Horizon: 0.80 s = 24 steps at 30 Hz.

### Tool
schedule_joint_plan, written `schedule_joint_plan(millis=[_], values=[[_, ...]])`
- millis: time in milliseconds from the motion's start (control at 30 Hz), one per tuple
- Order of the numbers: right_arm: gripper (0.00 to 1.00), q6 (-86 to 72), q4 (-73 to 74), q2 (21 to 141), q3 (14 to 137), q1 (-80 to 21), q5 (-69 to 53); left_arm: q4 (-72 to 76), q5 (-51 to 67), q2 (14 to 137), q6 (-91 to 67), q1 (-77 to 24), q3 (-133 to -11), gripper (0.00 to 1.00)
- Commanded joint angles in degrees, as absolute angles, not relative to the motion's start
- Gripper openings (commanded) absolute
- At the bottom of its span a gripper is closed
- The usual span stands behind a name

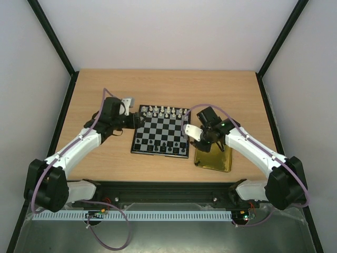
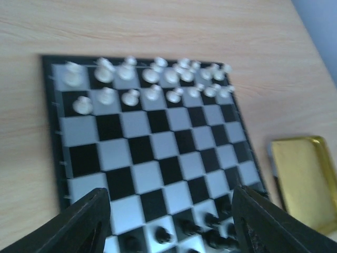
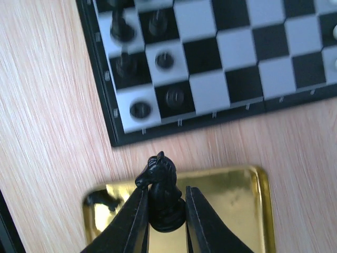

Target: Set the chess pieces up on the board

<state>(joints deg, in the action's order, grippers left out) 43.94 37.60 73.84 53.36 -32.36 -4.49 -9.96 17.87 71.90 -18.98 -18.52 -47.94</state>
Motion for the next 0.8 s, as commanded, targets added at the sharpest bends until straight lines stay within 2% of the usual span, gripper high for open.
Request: schedule_joint_plan(millis=[0,133,267,500,767], values=[[0.13,30.56,30.71,74.32,55.43,-32.34,-15.59,-6.99,26.19,71.95,-26.24,-21.19,-47.31,0.65],[0.13,23.93,20.95,73.72,53.72,-32.39,-17.96,1.73,34.13,71.21,-36.05,-22.81,-41.93,0.65],[0.14,18.90,14.45,73.49,51.69,-32.51,-18.30,8.52,35.33,71.80,-42.34,-26.72,-39.36,0.64],[0.17,19.48,14.59,74.60,50.15,-34.09,-17.67,12.81,34.79,78.16,-45.19,-32.48,-42.66,0.63],[0.17,20.12,14.83,74.75,49.42,-34.97,-17.25,14.85,35.81,86.07,-45.53,-36.72,-48.47,0.54]])
